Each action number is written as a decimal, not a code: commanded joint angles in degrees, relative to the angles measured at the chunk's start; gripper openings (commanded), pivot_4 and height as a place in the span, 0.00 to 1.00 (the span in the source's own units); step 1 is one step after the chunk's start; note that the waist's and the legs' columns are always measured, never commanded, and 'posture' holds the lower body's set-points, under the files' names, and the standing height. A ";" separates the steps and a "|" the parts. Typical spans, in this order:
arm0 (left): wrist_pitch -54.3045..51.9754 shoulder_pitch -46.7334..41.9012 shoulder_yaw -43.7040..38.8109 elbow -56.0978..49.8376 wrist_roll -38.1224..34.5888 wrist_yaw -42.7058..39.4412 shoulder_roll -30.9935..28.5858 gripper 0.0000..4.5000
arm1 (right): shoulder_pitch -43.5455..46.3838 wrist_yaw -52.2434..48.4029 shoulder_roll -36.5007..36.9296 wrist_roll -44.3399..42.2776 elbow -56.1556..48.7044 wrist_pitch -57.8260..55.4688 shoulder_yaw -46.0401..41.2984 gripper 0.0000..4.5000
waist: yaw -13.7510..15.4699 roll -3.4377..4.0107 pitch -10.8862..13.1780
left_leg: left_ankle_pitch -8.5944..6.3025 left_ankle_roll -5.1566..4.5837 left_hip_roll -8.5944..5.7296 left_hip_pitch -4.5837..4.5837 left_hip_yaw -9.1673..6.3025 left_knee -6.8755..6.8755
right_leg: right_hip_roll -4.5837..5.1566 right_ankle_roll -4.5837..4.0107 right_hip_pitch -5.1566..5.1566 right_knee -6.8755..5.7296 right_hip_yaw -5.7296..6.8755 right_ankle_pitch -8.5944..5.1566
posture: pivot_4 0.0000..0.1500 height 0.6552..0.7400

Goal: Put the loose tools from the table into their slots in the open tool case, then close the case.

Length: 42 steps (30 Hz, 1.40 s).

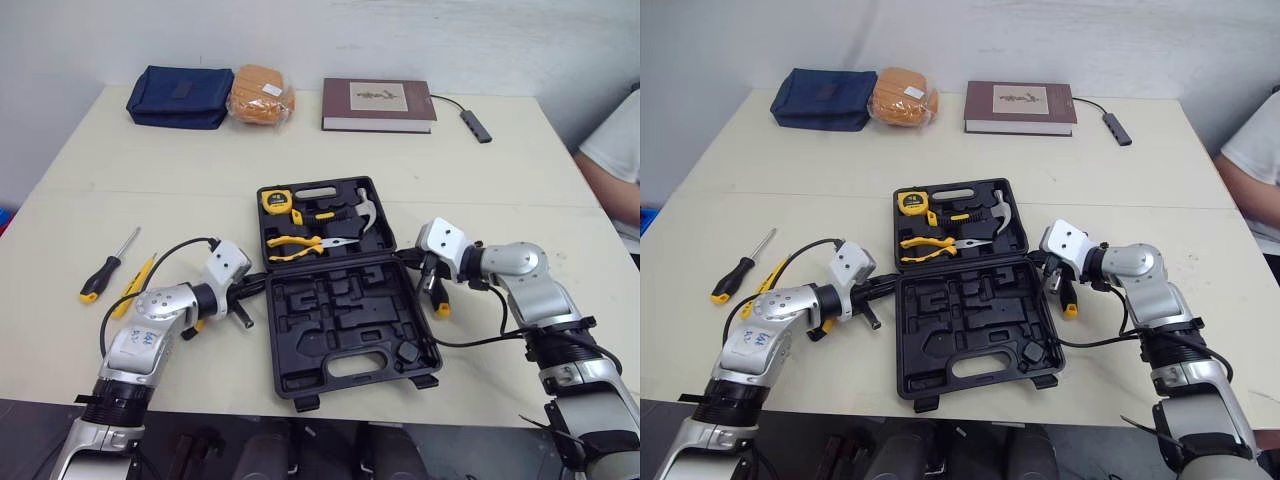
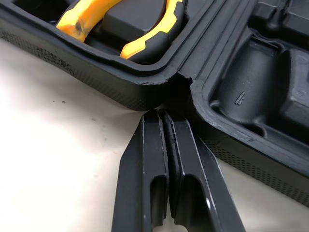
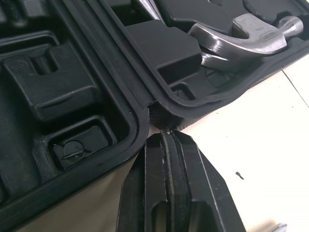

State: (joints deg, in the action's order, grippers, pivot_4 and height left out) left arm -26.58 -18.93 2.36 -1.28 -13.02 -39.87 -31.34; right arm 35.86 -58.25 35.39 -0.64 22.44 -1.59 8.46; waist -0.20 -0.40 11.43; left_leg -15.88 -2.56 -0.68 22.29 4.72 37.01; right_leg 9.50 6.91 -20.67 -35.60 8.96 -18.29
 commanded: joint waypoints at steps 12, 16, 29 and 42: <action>7.24 -6.54 3.70 7.05 2.32 -10.77 -2.18 0.01 | -10.21 -4.50 1.62 -4.52 -21.35 -6.04 -0.08 0.00 | 0.07 0.01 0.01 | -0.04 0.02 0.00 0.07 -0.09 -0.01 | -0.01 0.00 0.00 0.05 0.06 0.00 | 1.00 1.00; 8.58 -5.34 4.67 7.02 3.18 -12.90 -2.94 0.01 | -13.44 -3.70 2.02 -4.95 -25.49 -8.57 -0.96 0.00 | 0.14 0.01 0.01 | -0.05 0.03 0.00 0.09 -0.10 -0.02 | -0.01 0.00 -0.01 0.08 0.05 0.00 | 1.00 1.00; 8.96 -1.42 3.81 5.13 3.93 -13.65 -3.67 0.01 | -12.13 -1.23 1.81 -3.04 -23.49 -7.47 -1.60 0.00 | 0.01 0.02 0.01 | -0.10 0.02 0.00 0.08 -0.09 -0.02 | 0.01 0.00 -0.01 0.10 0.05 0.00 | 1.00 1.00; 6.42 -0.20 -0.94 -0.43 1.60 -14.60 -7.83 0.01 | -11.55 -6.02 4.79 -6.21 -24.08 -5.75 -4.42 0.00 | -0.10 0.06 0.04 | -0.12 0.01 0.07 0.09 -0.08 -0.02 | 0.00 0.00 -0.01 0.14 0.06 0.00 | 1.00 1.00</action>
State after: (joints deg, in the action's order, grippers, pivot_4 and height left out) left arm -19.06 -19.79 2.28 2.01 -9.42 -52.08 -37.46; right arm 23.54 -63.59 39.26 -4.02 1.97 -9.82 6.60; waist -0.29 -0.34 11.47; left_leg -16.00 -2.53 -0.61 22.39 4.65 36.99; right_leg 9.50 6.91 -20.70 -35.47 9.02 -18.30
